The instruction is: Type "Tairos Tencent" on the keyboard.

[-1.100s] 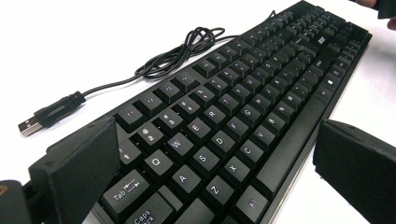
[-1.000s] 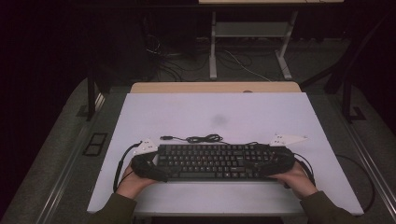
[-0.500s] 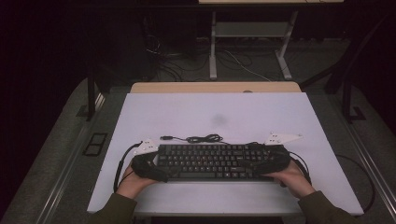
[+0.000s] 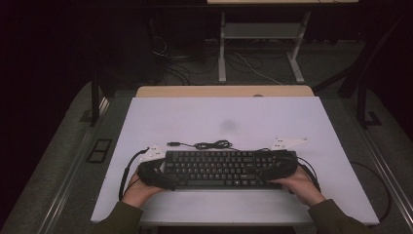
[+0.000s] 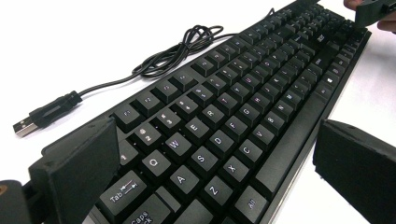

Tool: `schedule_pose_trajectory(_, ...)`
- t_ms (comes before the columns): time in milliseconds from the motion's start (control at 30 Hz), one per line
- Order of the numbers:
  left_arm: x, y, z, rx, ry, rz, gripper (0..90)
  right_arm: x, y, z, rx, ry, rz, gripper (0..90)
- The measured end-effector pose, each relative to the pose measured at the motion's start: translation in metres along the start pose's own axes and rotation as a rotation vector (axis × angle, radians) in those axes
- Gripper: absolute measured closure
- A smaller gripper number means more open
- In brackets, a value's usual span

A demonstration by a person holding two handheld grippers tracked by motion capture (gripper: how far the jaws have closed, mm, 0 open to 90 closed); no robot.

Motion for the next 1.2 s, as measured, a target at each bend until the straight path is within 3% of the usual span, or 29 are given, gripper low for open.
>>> schedule_pose_trajectory(67, 0.0, 0.0, 0.0, 0.0, 0.0, 0.0, 0.0, -0.001, 0.0, 0.0, 0.004, 0.003, -0.001, 24.7)
schedule_pose_trajectory(567, 0.0, 0.001, 0.0, -0.003, 0.005, -0.001, 0.0, -0.008, 0.007, 0.005, 0.051, 0.08, -0.036, 55.6)
schedule_pose_trajectory(933, -0.001, 0.0, 0.001, 0.0, 0.007, 0.002, 0.0, -0.012, 0.01, 0.009, 0.086, 0.124, -0.039, 82.0)
schedule_pose_trajectory(1200, -0.001, 0.0, 0.001, 0.0, 0.007, 0.002, 0.0, -0.015, 0.01, 0.011, 0.101, 0.152, -0.042, 89.1)
Point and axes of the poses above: each handheld gripper's, and its own axes: x roughly backward along the jaws, z roughly out of its underside, y roughly to its left, the point moved 2 cm from there along -x, roughly forward along the jaws, and after that the axes turned 1 degree about z, right-handed, at the moved point
